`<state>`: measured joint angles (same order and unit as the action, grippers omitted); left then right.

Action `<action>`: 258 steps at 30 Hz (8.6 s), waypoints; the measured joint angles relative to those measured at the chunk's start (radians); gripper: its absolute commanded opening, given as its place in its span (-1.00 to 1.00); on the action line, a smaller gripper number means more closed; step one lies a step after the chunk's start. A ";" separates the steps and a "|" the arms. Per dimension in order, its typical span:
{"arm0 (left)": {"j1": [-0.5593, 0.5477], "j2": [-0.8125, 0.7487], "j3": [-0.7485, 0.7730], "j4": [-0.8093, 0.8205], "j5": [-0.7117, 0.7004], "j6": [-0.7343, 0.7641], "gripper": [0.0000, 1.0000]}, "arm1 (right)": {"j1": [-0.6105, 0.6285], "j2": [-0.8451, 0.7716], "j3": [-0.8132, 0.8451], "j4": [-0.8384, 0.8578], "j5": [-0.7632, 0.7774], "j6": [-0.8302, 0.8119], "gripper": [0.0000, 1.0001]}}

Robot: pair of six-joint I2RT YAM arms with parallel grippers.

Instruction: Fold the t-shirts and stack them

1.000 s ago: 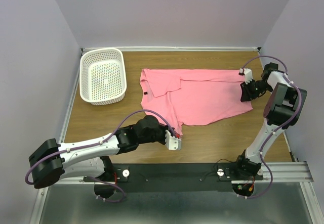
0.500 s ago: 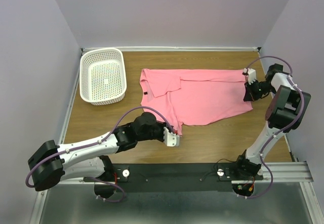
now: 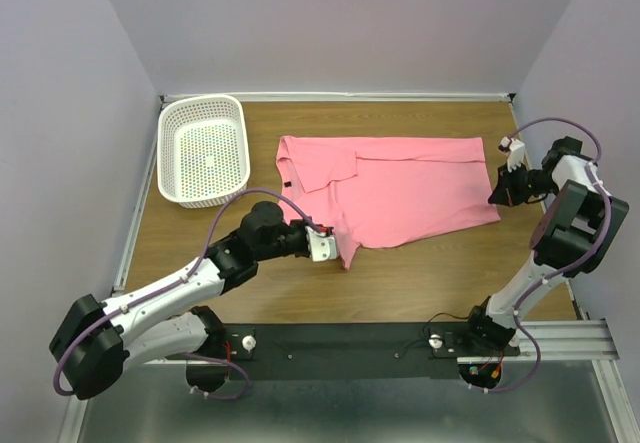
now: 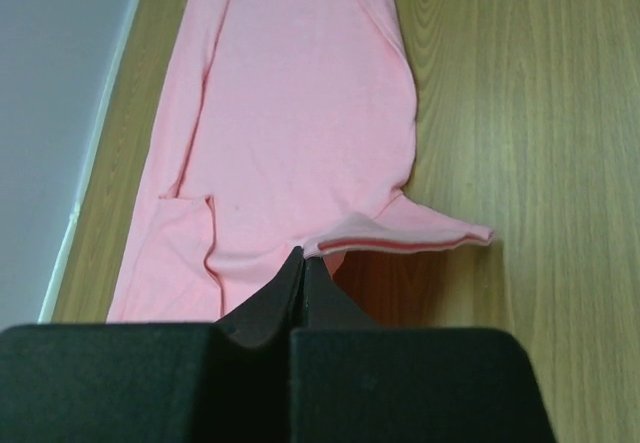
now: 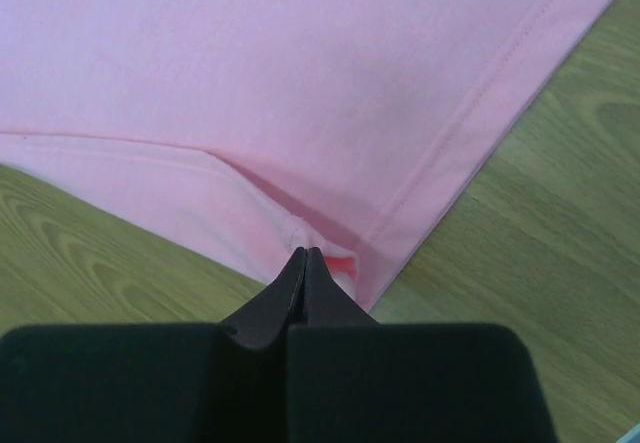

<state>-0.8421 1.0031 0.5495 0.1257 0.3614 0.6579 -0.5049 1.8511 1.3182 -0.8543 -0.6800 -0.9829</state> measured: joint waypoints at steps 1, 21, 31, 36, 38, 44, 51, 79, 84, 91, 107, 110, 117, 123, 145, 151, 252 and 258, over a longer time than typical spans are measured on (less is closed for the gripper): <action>0.017 -0.004 0.000 0.008 0.015 -0.006 -1.00 | -0.006 -0.001 -0.003 0.000 -0.010 0.000 -0.99; 0.270 0.161 0.131 0.170 0.245 -0.336 -1.00 | -0.035 -0.016 -0.014 0.040 -0.145 0.015 -0.99; 0.356 0.188 0.152 0.195 0.265 -0.454 -1.00 | -0.098 -0.048 -0.014 0.047 -0.195 0.011 -0.99; 0.383 0.213 0.168 0.201 0.284 -0.506 -1.00 | -0.106 -0.053 -0.021 0.049 -0.219 -0.002 -0.99; 0.399 0.225 0.179 0.202 0.288 -0.526 -1.00 | -0.108 -0.053 -0.022 0.049 -0.230 -0.004 -0.99; 0.449 0.267 0.211 0.201 0.301 -0.577 -1.00 | -0.128 -0.053 -0.022 0.050 -0.249 -0.004 -0.99; 0.467 0.291 0.217 0.177 0.304 -0.595 -1.00 | -0.139 -0.053 -0.022 0.050 -0.257 -0.005 -0.99; 0.488 0.491 0.426 0.003 0.409 -0.552 -1.00 | -0.242 -0.025 0.016 0.070 -0.280 0.008 -0.99; 0.488 0.505 0.436 -0.005 0.433 -0.552 -1.00 | -0.243 -0.025 0.016 0.072 -0.280 0.008 -0.99; 0.488 0.520 0.460 -0.029 0.444 -0.551 -1.00 | -0.254 -0.015 0.044 0.077 -0.279 0.022 -0.99; 0.490 0.587 0.579 -0.061 0.442 -0.594 -1.00 | -0.277 0.028 0.080 0.100 -0.265 0.032 -0.99; 0.499 0.600 0.602 -0.066 0.438 -0.602 -1.00 | -0.278 0.037 0.084 0.103 -0.256 0.034 -0.99; 0.509 0.666 0.702 -0.114 0.433 -0.595 -1.00 | -0.281 0.043 0.096 0.106 -0.249 0.044 -0.99; 0.509 0.694 0.710 -0.155 0.431 -0.595 -1.00 | -0.282 0.052 0.098 0.116 -0.249 0.044 -0.99; 0.543 0.588 0.574 -0.083 0.340 -0.673 -1.00 | -0.198 0.190 0.197 0.158 -0.249 0.094 -0.99; 0.553 0.588 0.568 -0.082 0.339 -0.678 -1.00 | -0.155 0.235 0.248 0.195 -0.240 0.139 -0.99; 0.592 0.893 0.924 -0.331 0.294 -0.624 -1.00 | 0.000 0.078 0.011 0.375 -0.175 0.326 0.26; 0.591 0.947 1.016 -0.375 0.293 -0.621 -1.00 | 0.000 0.065 -0.014 0.375 -0.188 0.319 0.27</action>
<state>-0.2508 1.9499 1.5654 -0.2497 0.6540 0.0368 -0.5049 1.9163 1.3037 -0.4793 -0.8677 -0.6640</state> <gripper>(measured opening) 0.007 0.632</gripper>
